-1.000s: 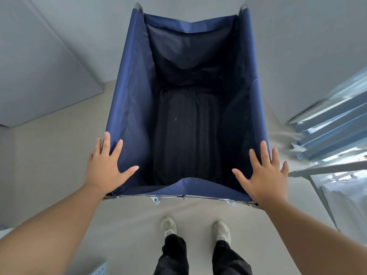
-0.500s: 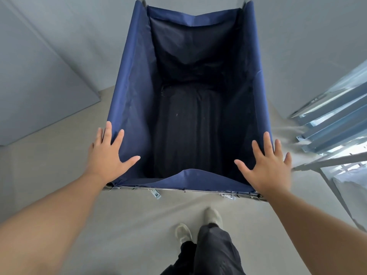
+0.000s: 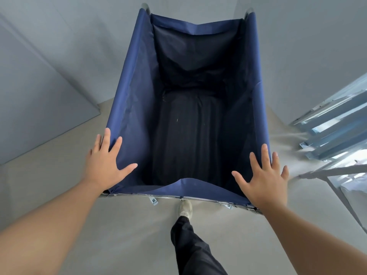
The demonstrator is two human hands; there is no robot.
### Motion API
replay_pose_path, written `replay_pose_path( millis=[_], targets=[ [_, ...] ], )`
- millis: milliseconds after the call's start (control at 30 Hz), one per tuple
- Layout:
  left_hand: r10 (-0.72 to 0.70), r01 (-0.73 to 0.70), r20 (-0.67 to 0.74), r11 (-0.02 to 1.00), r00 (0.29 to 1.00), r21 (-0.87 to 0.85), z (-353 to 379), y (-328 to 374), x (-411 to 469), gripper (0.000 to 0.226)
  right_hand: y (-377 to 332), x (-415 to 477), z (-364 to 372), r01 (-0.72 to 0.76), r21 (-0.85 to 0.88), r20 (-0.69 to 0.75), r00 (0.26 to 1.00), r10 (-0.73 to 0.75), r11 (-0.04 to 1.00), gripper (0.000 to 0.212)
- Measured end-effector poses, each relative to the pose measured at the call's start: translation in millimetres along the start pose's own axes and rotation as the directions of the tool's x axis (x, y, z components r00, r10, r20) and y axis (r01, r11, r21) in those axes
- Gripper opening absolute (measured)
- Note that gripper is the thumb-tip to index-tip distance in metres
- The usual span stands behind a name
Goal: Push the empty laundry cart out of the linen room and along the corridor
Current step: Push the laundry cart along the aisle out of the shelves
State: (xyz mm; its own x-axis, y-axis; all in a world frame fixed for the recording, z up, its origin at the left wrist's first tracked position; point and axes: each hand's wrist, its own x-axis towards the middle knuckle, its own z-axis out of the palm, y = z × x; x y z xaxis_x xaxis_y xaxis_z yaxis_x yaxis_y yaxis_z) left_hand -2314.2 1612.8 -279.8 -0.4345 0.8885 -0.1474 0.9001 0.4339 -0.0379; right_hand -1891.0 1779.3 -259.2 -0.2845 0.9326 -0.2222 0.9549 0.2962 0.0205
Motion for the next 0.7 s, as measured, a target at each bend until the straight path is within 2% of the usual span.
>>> replay_pose_path(
  millis=[700],
  targets=[
    [0.095,-0.096,0.034,0.995,0.995,0.017,-20.0,-48.6,100.0,0.099,-64.8,52.4,-19.2,-0.087,-0.006,0.052,0.995,0.087,0.996,0.085]
  ],
)
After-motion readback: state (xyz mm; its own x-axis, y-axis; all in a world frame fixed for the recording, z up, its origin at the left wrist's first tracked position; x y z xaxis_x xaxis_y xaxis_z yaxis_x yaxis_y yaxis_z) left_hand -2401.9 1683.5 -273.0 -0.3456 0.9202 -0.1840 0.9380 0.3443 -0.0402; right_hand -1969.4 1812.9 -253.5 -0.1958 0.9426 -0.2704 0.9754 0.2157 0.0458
